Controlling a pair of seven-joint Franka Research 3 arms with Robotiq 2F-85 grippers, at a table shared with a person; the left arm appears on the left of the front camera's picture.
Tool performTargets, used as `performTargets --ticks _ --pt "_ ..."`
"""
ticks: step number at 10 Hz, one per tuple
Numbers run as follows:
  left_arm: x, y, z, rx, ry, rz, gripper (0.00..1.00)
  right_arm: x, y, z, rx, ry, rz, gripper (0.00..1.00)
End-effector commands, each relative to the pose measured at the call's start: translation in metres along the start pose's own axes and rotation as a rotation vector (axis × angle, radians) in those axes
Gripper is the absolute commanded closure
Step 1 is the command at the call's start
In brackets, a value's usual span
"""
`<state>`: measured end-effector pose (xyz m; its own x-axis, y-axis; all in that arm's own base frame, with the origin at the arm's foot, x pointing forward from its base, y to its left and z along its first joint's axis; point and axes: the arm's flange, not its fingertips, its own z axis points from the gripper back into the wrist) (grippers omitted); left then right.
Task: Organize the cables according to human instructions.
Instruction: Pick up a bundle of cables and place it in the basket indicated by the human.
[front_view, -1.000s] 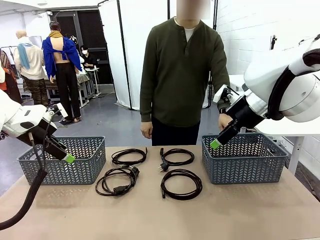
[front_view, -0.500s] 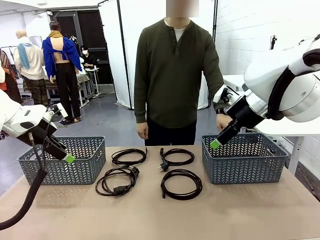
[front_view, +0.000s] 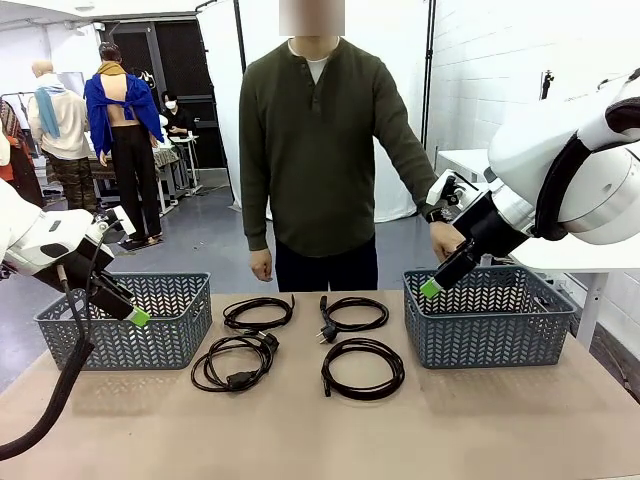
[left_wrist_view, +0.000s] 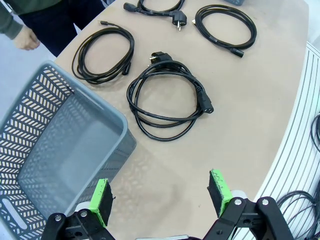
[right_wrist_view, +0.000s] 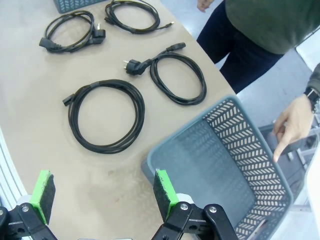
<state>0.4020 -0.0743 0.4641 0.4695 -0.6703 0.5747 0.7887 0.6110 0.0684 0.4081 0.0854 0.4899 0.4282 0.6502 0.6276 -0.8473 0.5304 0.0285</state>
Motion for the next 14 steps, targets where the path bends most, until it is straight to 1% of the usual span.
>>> performTargets --ticks 1,3,5,8,9,10,11,12,14 --pt "-0.001 0.001 0.001 -0.016 -0.012 0.006 0.0 0.012 0.005 -0.003 0.012 0.032 -0.031 0.0" --pt "-0.001 0.001 0.001 -0.016 -0.012 0.006 0.0 0.041 0.017 -0.011 -0.003 0.11 -0.075 0.0" --pt "-0.001 0.001 0.001 -0.016 -0.012 0.006 0.0 0.068 0.033 -0.029 -0.006 0.172 -0.118 0.0" --pt "-0.001 0.001 0.001 -0.016 -0.012 0.006 0.0 0.09 0.049 -0.076 -0.031 0.296 -0.177 0.0" --pt "-0.001 0.001 0.001 -0.016 -0.012 0.006 0.0 0.095 0.054 -0.09 -0.016 0.326 -0.189 0.0" --pt "-0.001 0.001 0.001 -0.016 -0.012 0.006 0.0 0.096 0.061 -0.1 -0.029 0.336 -0.186 0.0" --pt "-0.001 0.001 0.001 -0.016 -0.012 0.006 0.0 0.094 0.064 -0.102 -0.029 0.345 -0.156 0.0" --pt "-0.001 0.001 0.001 -0.016 -0.012 0.006 0.0 0.086 0.061 -0.098 -0.015 0.3 -0.174 0.0" --pt "-0.001 0.001 0.001 -0.016 -0.012 0.006 0.0 0.086 0.061 -0.098 -0.015 0.3 -0.174 0.0"
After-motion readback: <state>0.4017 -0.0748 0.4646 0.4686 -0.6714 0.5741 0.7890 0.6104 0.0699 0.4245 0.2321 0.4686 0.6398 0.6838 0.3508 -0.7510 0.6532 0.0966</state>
